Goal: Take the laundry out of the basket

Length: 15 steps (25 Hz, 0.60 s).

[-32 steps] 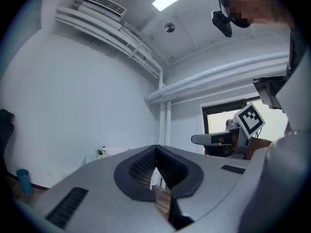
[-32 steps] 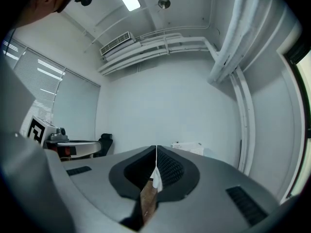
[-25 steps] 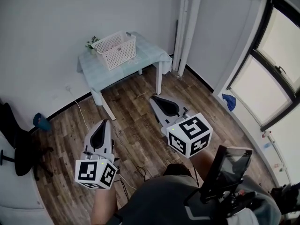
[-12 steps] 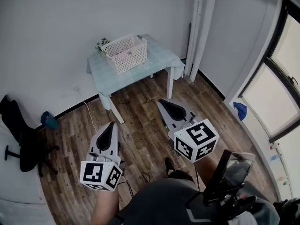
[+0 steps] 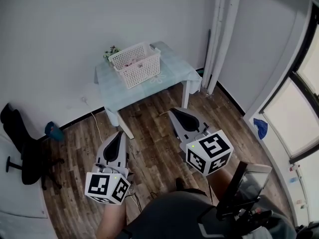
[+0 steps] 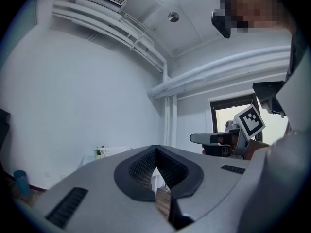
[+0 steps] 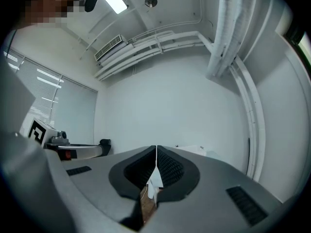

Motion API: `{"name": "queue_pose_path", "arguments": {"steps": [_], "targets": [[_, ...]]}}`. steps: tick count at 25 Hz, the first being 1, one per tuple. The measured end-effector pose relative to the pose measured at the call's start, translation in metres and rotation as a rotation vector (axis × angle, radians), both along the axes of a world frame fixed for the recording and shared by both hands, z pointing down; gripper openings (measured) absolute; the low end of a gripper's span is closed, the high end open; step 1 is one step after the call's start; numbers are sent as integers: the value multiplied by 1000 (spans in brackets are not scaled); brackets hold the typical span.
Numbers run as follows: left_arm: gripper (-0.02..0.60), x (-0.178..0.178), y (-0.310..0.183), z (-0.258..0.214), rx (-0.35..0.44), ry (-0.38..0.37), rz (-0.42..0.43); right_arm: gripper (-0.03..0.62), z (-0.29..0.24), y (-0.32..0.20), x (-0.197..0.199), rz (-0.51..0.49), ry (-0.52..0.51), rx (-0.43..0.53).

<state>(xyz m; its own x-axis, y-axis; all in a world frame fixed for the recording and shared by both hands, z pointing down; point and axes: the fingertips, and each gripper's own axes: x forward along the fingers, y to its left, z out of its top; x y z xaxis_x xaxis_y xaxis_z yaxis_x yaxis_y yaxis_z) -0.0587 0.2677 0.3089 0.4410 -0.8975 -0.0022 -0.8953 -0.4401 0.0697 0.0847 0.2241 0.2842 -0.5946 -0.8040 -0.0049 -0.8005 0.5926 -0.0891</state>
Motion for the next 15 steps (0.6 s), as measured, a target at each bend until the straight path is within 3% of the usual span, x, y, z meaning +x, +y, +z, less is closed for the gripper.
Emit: {"name": "queue_pose_path", "arguments": {"steps": [15], "targets": [[9, 51, -101, 4, -28, -29, -21, 18, 11, -97, 49, -56, -9, -28]]}}
